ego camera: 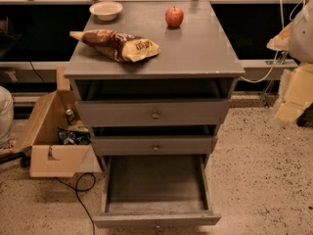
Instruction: Place brown chip bag into bottom drawer
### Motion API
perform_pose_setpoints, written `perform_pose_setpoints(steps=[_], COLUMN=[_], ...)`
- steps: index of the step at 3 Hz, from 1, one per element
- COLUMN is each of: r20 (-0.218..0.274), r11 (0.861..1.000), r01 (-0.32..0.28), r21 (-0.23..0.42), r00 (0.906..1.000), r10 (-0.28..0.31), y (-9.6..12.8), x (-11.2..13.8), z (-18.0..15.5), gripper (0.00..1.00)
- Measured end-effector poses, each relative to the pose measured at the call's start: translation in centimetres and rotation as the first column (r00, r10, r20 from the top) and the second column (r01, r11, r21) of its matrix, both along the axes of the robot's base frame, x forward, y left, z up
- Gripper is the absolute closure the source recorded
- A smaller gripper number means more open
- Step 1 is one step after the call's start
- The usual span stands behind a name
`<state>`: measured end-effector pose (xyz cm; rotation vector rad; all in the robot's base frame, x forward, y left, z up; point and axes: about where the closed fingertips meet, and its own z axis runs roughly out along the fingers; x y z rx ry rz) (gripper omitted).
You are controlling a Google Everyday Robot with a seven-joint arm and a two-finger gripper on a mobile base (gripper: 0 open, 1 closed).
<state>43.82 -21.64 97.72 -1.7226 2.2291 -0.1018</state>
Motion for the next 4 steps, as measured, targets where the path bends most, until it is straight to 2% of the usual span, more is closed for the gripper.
perform_pose_setpoints(steps=[1,2,3,4], r20=[0.0,0.005,-0.008,-0.023], r11=[1.0,0.996,0.97,0.9], r01=[0.0,0.027,0.095,0.248], r21=[0.0,0.085,0.225,0.359], r00=[1.0,0.9996,0.9954,0.966], r10=[0.0,-0.028,-0.096,-0.257], y=[0.0,1.5,3.6,5.1], x=[0.0,2.6,7.3,11.0], z=[0.0,-0.1,-0.8,-1.9], gripper=[0.0,0.0,0.0,0.0])
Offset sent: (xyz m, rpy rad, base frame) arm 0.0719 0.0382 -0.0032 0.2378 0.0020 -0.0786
